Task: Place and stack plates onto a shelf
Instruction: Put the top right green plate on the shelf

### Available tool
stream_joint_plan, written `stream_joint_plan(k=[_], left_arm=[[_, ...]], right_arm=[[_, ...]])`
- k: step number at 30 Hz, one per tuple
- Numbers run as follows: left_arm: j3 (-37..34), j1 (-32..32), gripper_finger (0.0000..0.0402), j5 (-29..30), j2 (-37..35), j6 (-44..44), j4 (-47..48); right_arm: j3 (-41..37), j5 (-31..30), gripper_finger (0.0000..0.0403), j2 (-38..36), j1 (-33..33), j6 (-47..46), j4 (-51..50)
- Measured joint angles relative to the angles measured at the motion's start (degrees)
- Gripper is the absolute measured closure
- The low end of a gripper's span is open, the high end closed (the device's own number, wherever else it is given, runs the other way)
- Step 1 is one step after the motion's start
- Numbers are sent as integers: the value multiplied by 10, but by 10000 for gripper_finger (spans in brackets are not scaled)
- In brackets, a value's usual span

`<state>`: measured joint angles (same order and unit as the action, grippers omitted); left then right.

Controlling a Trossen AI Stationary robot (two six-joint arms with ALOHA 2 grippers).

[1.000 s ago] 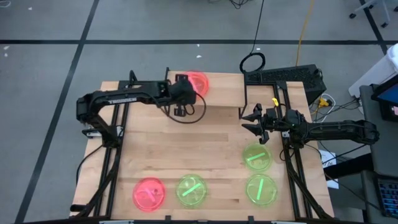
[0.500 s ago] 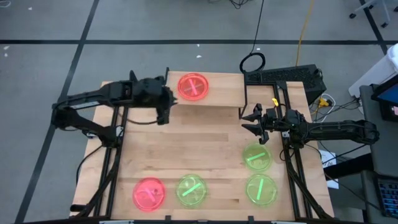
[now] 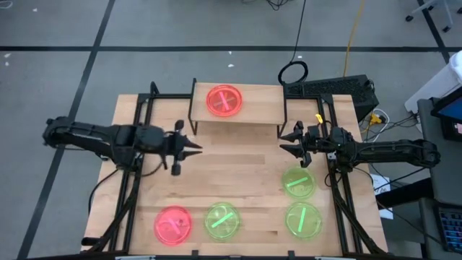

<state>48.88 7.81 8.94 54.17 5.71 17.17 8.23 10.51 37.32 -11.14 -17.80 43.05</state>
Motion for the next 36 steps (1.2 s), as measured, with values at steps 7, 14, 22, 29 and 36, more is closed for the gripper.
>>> stream_joint_plan(k=[7,14,22,29,36], left_arm=[[-111,32,332,5,-80,27,-141],[-160,36,332,28,-160,16,-139],[-213,41,332,43,-247,12,-128],[-250,41,332,43,-297,-3,-130],[-251,41,332,43,-303,-6,-129]], right_arm=[[0,-29,243,0,0,-33,30],[61,-8,243,0,0,-36,-41],[170,-14,243,0,0,-12,-290],[196,43,243,0,0,-85,-344],[196,75,243,0,0,-97,-413]])
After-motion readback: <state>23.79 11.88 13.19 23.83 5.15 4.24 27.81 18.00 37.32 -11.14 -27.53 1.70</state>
